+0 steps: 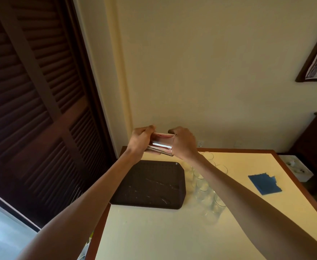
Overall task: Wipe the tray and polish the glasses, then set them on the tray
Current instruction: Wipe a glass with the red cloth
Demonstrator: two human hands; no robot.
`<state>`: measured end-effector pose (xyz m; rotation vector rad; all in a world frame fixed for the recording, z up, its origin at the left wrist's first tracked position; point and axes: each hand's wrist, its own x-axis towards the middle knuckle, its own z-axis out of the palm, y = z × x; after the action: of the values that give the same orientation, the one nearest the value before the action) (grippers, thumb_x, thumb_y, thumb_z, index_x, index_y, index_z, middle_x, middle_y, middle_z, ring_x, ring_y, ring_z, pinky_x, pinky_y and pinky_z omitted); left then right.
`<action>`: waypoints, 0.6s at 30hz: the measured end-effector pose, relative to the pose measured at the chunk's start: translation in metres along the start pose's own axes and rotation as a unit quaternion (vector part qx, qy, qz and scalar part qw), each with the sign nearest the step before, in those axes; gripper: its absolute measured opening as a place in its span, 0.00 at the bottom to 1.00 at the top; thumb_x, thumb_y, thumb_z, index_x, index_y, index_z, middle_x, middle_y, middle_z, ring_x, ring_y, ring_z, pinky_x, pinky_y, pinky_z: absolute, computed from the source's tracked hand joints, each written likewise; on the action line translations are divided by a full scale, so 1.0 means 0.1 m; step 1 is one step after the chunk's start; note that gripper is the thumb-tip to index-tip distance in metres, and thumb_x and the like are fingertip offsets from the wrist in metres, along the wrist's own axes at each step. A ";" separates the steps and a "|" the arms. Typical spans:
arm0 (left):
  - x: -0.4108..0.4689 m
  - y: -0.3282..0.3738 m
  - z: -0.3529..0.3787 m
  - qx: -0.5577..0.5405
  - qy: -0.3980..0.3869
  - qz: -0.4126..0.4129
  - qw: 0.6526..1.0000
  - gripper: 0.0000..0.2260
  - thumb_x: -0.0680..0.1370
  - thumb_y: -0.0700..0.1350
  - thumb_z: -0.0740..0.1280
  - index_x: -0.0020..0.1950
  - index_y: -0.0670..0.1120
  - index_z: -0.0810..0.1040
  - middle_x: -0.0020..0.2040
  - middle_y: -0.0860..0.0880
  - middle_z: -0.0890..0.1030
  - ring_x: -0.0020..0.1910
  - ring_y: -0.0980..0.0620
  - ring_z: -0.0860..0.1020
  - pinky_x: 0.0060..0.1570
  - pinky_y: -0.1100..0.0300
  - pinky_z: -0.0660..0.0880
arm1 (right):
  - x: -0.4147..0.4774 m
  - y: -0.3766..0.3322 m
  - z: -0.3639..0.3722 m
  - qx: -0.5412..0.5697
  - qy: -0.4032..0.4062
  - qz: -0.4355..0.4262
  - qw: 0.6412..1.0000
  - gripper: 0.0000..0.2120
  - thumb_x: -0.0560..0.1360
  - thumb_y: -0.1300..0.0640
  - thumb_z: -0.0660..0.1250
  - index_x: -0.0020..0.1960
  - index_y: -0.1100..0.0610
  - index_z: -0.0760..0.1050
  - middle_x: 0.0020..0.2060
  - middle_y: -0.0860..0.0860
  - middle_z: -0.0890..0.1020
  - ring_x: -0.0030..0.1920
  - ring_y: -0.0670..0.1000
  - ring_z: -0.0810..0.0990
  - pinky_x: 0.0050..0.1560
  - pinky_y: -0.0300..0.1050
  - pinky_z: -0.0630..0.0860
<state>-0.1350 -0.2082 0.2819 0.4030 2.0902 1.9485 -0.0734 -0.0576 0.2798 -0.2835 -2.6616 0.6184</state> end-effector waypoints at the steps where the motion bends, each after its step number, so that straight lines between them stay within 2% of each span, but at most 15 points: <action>1: 0.02 -0.03 0.00 0.021 0.023 0.049 0.998 0.22 0.84 0.51 0.65 0.48 0.31 0.79 0.38 0.38 0.81 0.37 0.39 0.82 0.40 0.43 0.81 | -0.01 0.01 0.05 0.106 -0.088 0.076 0.988 0.13 0.77 0.54 0.72 0.55 0.62 0.80 0.43 0.56 0.84 0.40 0.55 0.81 0.37 0.44 0.77; 2: 0.03 -0.05 0.00 0.045 0.036 0.093 0.994 0.22 0.83 0.52 0.65 0.45 0.31 0.79 0.37 0.35 0.80 0.36 0.37 0.80 0.39 0.43 0.79 | -0.01 0.02 0.10 0.234 -0.174 0.153 0.944 0.20 0.79 0.47 0.70 0.57 0.64 0.79 0.39 0.57 0.84 0.35 0.56 0.80 0.31 0.42 0.76; 3: 0.04 -0.08 -0.01 0.061 0.040 0.126 0.989 0.22 0.83 0.53 0.65 0.43 0.33 0.79 0.38 0.34 0.79 0.37 0.34 0.79 0.38 0.42 0.78 | -0.01 0.03 0.14 0.323 -0.219 0.207 0.897 0.24 0.79 0.42 0.67 0.56 0.65 0.78 0.32 0.56 0.82 0.28 0.53 0.77 0.25 0.40 0.73; 4: 0.03 -0.11 0.00 0.068 0.037 0.145 0.986 0.22 0.83 0.53 0.65 0.43 0.34 0.80 0.39 0.33 0.79 0.39 0.32 0.79 0.39 0.42 0.79 | -0.02 0.04 0.15 0.360 -0.232 0.225 0.875 0.25 0.79 0.41 0.66 0.54 0.65 0.78 0.28 0.54 0.81 0.25 0.51 0.75 0.23 0.40 0.72; 5: 0.02 -0.13 0.00 0.060 0.028 0.147 0.987 0.20 0.83 0.52 0.66 0.43 0.36 0.81 0.40 0.34 0.80 0.41 0.32 0.80 0.41 0.42 0.80 | 0.01 0.05 0.16 0.348 -0.228 0.218 0.883 0.24 0.80 0.43 0.67 0.54 0.66 0.78 0.29 0.55 0.81 0.25 0.52 0.77 0.25 0.44 0.75; 6: 0.02 -0.14 -0.01 0.037 0.009 0.130 0.991 0.18 0.84 0.52 0.66 0.45 0.37 0.82 0.42 0.36 0.82 0.43 0.35 0.82 0.43 0.43 0.80 | 0.03 0.06 0.13 0.281 -0.208 0.187 0.918 0.21 0.80 0.46 0.68 0.55 0.67 0.79 0.33 0.58 0.83 0.30 0.56 0.80 0.30 0.49 0.79; 7: 0.03 -0.13 -0.02 0.009 -0.021 0.094 0.995 0.17 0.84 0.52 0.66 0.47 0.38 0.82 0.43 0.38 0.83 0.44 0.38 0.83 0.45 0.44 0.80 | 0.04 0.06 0.10 0.169 -0.167 0.137 0.962 0.16 0.79 0.52 0.70 0.55 0.66 0.79 0.38 0.58 0.85 0.35 0.59 0.82 0.37 0.52 0.80; 8: 0.04 -0.10 -0.04 -0.013 -0.061 0.041 0.997 0.17 0.84 0.53 0.64 0.50 0.39 0.82 0.44 0.40 0.84 0.44 0.41 0.84 0.45 0.47 0.81 | 0.05 0.05 0.06 0.046 -0.104 0.077 0.991 0.10 0.76 0.58 0.71 0.53 0.64 0.81 0.41 0.56 0.85 0.39 0.58 0.82 0.39 0.50 0.79; 9: 0.05 -0.07 -0.06 -0.032 -0.100 -0.019 0.994 0.18 0.85 0.54 0.63 0.53 0.40 0.82 0.44 0.42 0.85 0.45 0.44 0.85 0.45 0.49 0.81 | 0.06 0.04 0.02 -0.051 -0.021 0.013 0.998 0.05 0.73 0.61 0.72 0.48 0.59 0.82 0.39 0.53 0.84 0.37 0.55 0.80 0.35 0.45 0.75; 11: 0.06 -0.03 -0.06 -0.056 -0.130 -0.094 0.986 0.19 0.84 0.55 0.62 0.55 0.40 0.80 0.45 0.41 0.85 0.44 0.43 0.86 0.44 0.50 0.82 | 0.05 -0.03 -0.09 -0.161 0.104 -0.112 0.975 0.06 0.66 0.63 0.74 0.37 0.54 0.80 0.28 0.48 0.80 0.27 0.50 0.71 0.27 0.36 0.59; 12: 0.08 -0.01 -0.06 -0.054 -0.124 -0.098 0.986 0.19 0.85 0.55 0.62 0.55 0.39 0.80 0.46 0.40 0.85 0.44 0.42 0.86 0.43 0.50 0.82 | 0.08 -0.03 -0.09 -0.171 0.129 -0.136 0.967 0.07 0.65 0.63 0.75 0.34 0.54 0.78 0.25 0.47 0.78 0.25 0.50 0.69 0.27 0.35 0.56; 14: 0.11 0.00 -0.05 -0.036 -0.094 -0.064 0.993 0.19 0.85 0.53 0.63 0.53 0.36 0.80 0.44 0.38 0.84 0.41 0.41 0.85 0.39 0.51 0.82 | 0.12 0.01 -0.01 -0.130 0.113 -0.122 0.978 0.06 0.67 0.62 0.74 0.34 0.55 0.78 0.26 0.48 0.79 0.26 0.51 0.73 0.28 0.38 0.62; 17: 0.15 -0.05 -0.04 -0.010 -0.029 0.033 0.999 0.24 0.84 0.54 0.63 0.49 0.31 0.78 0.40 0.33 0.80 0.37 0.41 0.82 0.38 0.51 0.80 | 0.14 0.04 0.13 0.008 -0.008 0.029 1.000 0.02 0.73 0.59 0.73 0.44 0.58 0.82 0.33 0.51 0.84 0.31 0.53 0.81 0.32 0.46 0.79; 18: 0.16 -0.07 -0.05 0.016 -0.012 0.078 0.997 0.25 0.83 0.57 0.64 0.47 0.32 0.78 0.40 0.31 0.78 0.37 0.39 0.80 0.38 0.49 0.78 | 0.13 0.02 0.15 0.100 -0.082 0.101 0.986 0.08 0.77 0.55 0.71 0.47 0.61 0.82 0.32 0.54 0.84 0.29 0.51 0.81 0.32 0.47 0.81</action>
<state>-0.1513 -0.2071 0.2754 0.6102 2.1346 1.9846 -0.0909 -0.0584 0.2705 -0.4661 -2.7164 1.0057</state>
